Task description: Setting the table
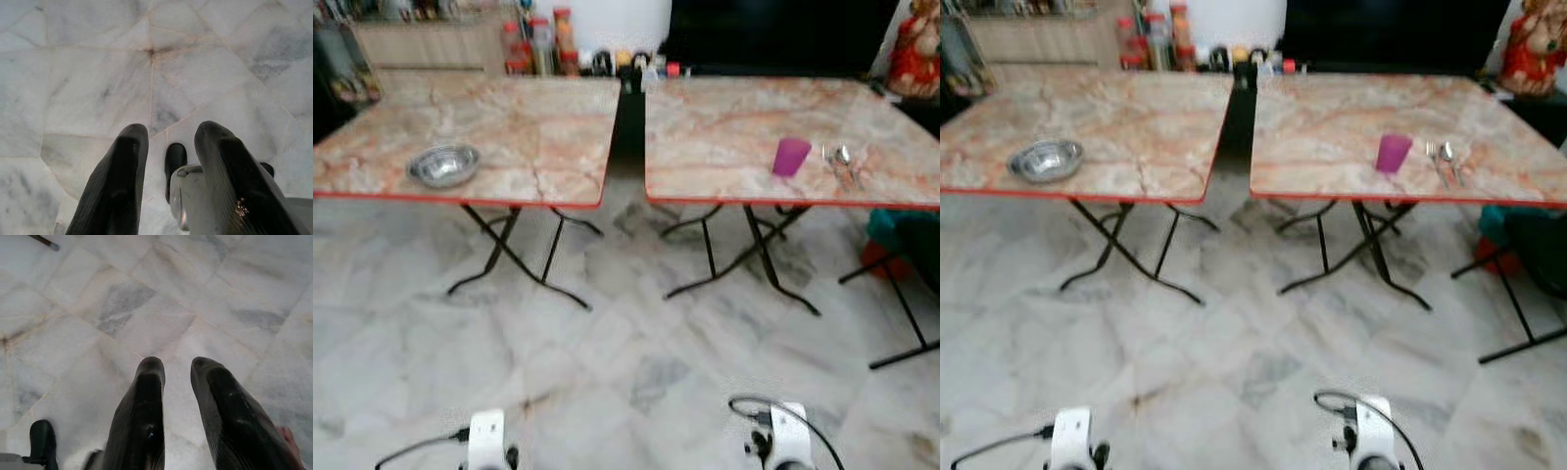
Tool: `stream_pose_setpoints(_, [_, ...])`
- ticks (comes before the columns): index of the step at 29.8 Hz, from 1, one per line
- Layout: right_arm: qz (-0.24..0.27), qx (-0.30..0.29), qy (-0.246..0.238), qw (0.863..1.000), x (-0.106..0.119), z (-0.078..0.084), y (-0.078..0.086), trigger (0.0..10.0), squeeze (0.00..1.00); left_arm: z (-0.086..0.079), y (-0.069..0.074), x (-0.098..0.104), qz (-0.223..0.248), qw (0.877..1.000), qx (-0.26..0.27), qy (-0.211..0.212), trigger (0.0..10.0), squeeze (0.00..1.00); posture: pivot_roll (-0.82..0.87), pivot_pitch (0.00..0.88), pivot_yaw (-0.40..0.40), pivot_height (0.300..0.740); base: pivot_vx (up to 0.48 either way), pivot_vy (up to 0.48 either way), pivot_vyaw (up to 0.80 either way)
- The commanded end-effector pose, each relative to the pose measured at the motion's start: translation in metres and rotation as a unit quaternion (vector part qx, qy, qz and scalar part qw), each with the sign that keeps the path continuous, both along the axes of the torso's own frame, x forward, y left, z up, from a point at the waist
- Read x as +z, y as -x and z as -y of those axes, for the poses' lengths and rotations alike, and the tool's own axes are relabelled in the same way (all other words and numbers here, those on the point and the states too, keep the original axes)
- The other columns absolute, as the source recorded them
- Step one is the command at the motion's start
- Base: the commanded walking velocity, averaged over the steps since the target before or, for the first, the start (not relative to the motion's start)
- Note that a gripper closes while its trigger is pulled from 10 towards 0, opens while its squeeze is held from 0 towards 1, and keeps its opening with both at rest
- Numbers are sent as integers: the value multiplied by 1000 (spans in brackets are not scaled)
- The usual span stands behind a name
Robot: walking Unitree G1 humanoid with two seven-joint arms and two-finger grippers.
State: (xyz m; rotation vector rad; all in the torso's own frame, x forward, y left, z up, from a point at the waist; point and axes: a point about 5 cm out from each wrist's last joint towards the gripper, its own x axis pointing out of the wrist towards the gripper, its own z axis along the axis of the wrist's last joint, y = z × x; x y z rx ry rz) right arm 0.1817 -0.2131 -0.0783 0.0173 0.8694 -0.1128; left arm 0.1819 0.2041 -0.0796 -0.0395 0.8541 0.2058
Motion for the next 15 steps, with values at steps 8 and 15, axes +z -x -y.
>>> stream_pose_setpoints(8, [-7, 2, -7, 1000, -2, -8, 1, 10000, 0, -4, 0, 0, -6, 1000, 4, 0, 10000, 0, 63, 0, -28, 728, 392, 0, 0])
stream_pose_setpoints(15, [-8, 0, -7, 1000, -3, -9, 2, 10000, 0, -3, 2, -1, -9, 1000, 1, 2, 10000, 0, 60, 0, -24, 728, 394, 0, 0])
